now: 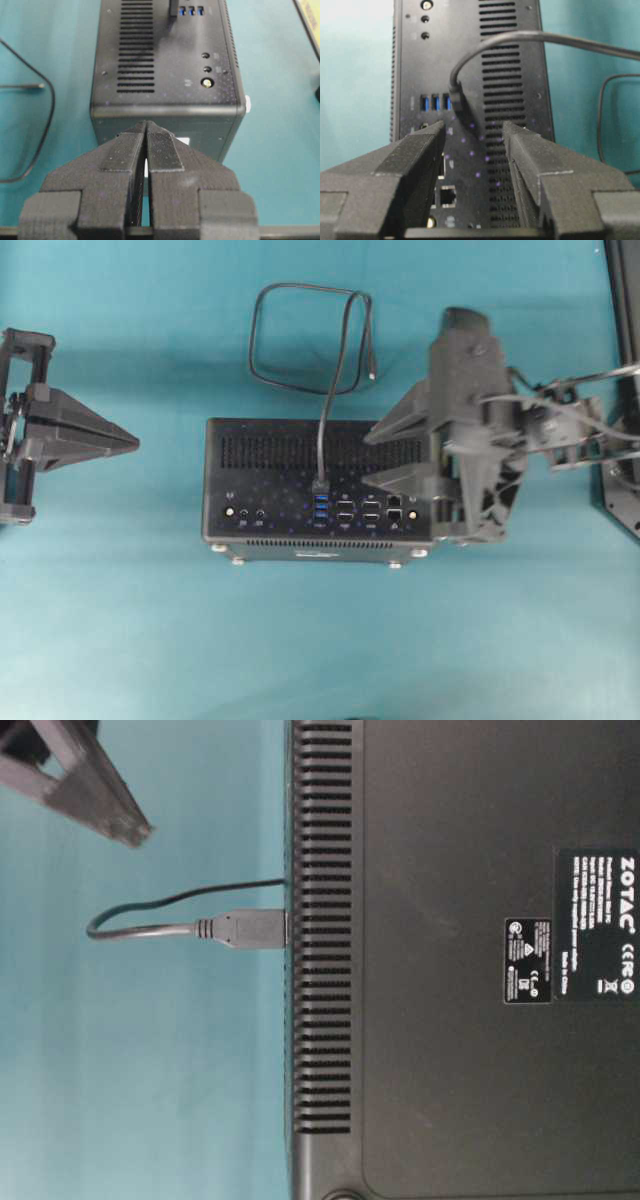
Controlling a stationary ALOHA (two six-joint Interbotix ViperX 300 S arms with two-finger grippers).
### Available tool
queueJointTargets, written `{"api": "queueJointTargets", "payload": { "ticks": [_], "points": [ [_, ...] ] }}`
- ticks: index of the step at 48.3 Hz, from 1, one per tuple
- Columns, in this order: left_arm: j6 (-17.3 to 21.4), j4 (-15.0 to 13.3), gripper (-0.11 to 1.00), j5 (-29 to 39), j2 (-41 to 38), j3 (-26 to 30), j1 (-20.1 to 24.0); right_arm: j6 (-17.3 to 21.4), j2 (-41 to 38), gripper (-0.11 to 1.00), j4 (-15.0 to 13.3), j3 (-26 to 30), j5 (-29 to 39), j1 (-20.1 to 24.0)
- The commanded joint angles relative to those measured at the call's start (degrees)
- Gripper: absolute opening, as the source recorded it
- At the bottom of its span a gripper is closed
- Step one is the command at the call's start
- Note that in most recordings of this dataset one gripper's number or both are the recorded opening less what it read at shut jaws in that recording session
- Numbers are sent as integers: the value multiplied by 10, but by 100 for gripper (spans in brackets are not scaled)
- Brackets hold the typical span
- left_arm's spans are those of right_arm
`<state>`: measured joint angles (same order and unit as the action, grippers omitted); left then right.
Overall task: Insert the USB into the PC box with both arms.
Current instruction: 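Open the right gripper and lift it away to the right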
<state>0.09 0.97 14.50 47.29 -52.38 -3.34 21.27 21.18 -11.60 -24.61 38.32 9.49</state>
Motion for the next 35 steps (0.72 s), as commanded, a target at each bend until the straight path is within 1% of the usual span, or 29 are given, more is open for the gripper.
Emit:
{"api": "queueJointTargets", "payload": {
  "ticks": [1,35],
  "points": [
    [1,1,0,-3,-1,16,0,0,16,55,-2,3,-2,1],
    [4,1,0,-3,9,16,0,1,47,55,-1,-14,-9,5]
  ]
}}
